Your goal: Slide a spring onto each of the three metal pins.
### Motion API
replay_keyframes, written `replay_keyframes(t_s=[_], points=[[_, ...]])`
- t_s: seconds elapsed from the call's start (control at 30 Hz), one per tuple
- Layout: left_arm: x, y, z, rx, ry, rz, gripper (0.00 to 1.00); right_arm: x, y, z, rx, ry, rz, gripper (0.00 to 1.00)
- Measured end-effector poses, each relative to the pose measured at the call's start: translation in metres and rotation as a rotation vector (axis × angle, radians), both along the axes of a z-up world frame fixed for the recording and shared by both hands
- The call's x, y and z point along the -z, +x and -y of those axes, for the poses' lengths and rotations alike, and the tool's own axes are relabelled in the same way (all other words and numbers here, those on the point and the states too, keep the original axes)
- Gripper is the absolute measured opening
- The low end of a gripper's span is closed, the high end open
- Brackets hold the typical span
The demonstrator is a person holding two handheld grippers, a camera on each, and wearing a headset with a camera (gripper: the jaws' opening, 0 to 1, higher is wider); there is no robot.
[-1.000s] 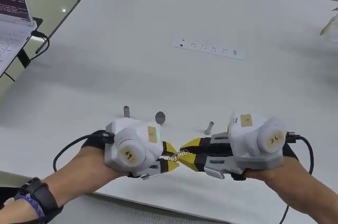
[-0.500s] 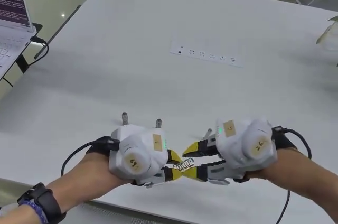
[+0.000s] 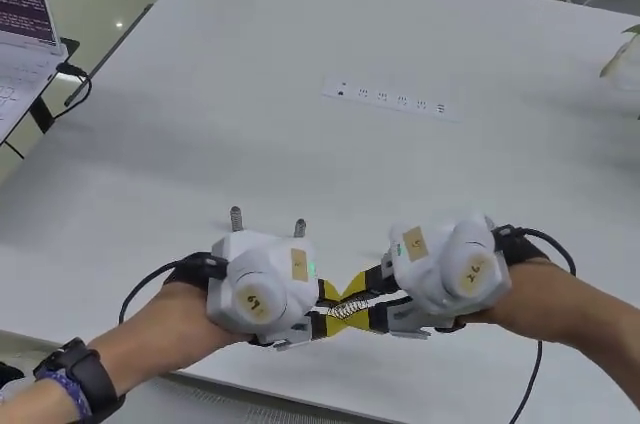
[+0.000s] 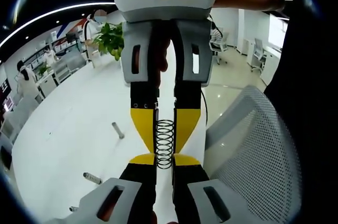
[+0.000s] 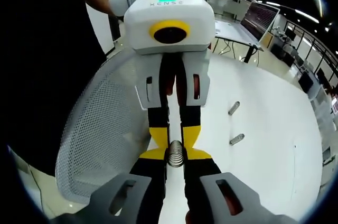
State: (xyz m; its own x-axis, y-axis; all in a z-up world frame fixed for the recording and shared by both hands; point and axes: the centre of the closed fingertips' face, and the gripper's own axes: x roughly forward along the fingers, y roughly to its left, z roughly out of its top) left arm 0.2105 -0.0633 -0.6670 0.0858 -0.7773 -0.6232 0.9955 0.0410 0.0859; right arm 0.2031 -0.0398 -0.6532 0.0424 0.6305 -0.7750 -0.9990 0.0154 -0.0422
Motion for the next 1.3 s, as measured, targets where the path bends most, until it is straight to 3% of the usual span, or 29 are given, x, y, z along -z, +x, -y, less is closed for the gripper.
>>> replay_keyframes(t_s=[0.5,0.63,0.97,1.3], points=[[0.003,0.000,0.003,-0.005,-0.001,-0.005,0.03,0.001,-0.001,0.004,0.005,-0.001,-0.004,0.09],[0.005,0.003,0.001,-0.017,0.011,-0.002,0.08,0.000,0.002,0.007,0.014,0.002,-0.007,0.09],[0.003,0.013,-0.011,-0.080,-0.005,-0.019,0.14,0.003,0.011,0.028,0.082,-0.002,-0.023,0.09],[0.002,0.024,-0.027,-0.165,-0.021,-0.036,0.18,0.009,0.033,0.056,0.166,-0.045,-0.011,0.09]])
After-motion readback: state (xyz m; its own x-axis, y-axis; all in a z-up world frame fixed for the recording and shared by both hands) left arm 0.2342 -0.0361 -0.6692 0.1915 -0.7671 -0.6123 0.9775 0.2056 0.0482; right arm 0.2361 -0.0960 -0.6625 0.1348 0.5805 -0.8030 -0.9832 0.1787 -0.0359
